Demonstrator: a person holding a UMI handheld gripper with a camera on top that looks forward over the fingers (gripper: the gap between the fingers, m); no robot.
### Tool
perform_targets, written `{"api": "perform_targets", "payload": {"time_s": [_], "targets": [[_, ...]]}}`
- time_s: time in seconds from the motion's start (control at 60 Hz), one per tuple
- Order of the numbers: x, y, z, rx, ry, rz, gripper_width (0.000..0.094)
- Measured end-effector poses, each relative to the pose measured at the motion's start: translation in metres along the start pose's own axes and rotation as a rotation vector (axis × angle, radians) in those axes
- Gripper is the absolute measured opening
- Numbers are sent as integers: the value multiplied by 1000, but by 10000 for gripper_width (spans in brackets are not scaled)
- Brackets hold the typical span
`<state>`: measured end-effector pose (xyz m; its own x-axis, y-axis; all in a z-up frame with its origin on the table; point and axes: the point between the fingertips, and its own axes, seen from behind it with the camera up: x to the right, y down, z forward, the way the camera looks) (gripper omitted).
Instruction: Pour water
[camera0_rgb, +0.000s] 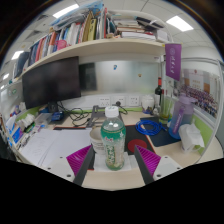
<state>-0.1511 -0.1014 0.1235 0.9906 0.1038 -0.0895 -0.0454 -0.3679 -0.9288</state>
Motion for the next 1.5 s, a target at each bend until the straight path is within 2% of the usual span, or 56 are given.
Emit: {"api": "perform_targets", "payload": {"time_s": [0.183,0.333,0.45,0.55,0.85,0.983,1.083,1.2,1.317,1.5], "targets": [[5,12,55,25,-51,-91,847],[3,5,77,80,-76,-133,817],[1,4,91,95,-89,-145,697],[0,4,96,112,-96,-123,484],[0,1,95,151,-75,-114,312],[0,-2,92,127,-66,-133,311],[10,-28,83,130,-52,-189,312],[34,-54,85,86,-19,-384,312],[66,-61,101,-29,27,-676,311],[107,-76,127,-134,104,-1242,309]]}}
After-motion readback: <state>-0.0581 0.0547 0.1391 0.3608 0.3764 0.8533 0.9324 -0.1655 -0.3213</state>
